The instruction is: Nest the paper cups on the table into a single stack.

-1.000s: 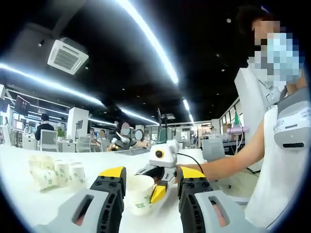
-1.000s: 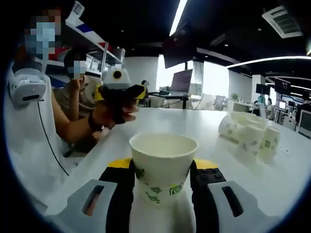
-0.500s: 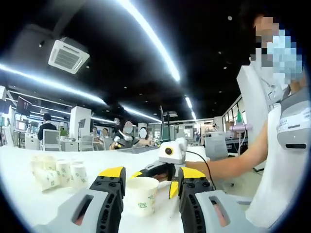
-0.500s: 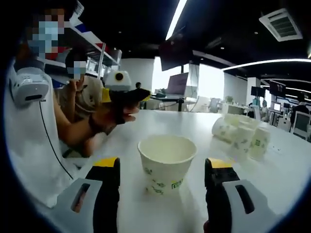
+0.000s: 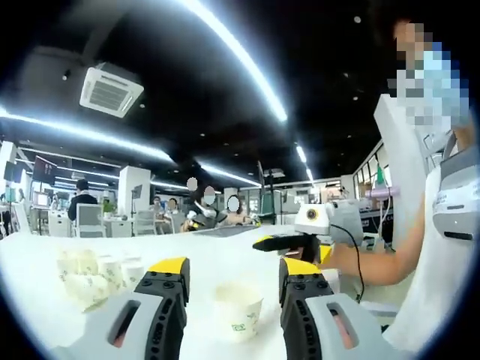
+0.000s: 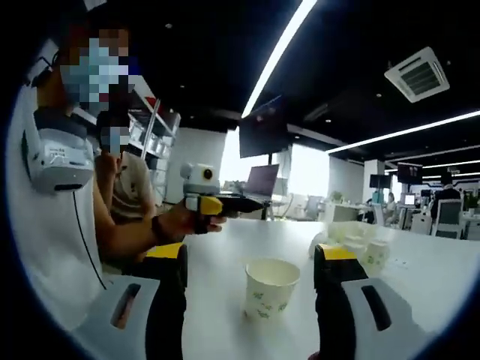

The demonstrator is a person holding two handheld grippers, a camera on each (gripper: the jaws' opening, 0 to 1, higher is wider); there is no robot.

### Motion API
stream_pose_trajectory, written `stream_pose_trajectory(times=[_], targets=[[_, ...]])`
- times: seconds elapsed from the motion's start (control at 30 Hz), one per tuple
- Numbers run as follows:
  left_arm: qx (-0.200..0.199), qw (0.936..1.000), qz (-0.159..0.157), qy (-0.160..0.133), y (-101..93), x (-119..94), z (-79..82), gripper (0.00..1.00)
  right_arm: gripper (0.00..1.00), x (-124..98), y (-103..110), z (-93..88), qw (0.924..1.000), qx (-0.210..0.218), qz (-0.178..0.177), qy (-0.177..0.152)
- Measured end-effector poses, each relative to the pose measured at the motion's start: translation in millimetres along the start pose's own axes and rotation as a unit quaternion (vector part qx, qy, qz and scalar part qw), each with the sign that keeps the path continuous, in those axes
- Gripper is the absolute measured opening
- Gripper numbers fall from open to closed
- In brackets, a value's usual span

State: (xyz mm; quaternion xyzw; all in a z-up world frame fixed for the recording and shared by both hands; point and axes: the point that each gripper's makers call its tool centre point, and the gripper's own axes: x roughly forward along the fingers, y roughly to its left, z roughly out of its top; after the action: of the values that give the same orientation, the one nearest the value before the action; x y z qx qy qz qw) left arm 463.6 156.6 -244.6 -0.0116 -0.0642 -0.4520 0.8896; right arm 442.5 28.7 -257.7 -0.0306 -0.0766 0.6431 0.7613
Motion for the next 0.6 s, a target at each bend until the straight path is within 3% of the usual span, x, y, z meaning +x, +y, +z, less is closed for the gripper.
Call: stream_pose_trajectory(times=[0.1,0.2,0.37,0.5,0.6], targets=[[-0.011,0.9998,0.011,0.009,26.5,-1.9,-8.5,0.52,0.72,-0.1,-8.6,-2.2,0.9999,0.001,0.0,0.012],[-0.018,0.9983,0.039,0.038,51.2,-5.0,-26.4,0.51,0.71,2.3,-20.2,-2.5,0.9999,0.002,-0.001,0.016],[-0.005,0.9849,0.134,0.109,95.3,-12.2,-69.1,0.47,0.7,9.0,-26.1,4.5,0.9998,-0.012,0.007,0.011],[0.008,0.9823,0.135,0.13,102.0,-6.2,-70.5,0.47,0.68,17.3,-43.1,5.1,0.9997,-0.016,0.014,0.007],[0.039,0.9822,0.111,0.146,104.1,5.9,-61.3,0.47,0.66,22.3,-66.8,-3.7,0.9994,-0.012,0.022,0.023]])
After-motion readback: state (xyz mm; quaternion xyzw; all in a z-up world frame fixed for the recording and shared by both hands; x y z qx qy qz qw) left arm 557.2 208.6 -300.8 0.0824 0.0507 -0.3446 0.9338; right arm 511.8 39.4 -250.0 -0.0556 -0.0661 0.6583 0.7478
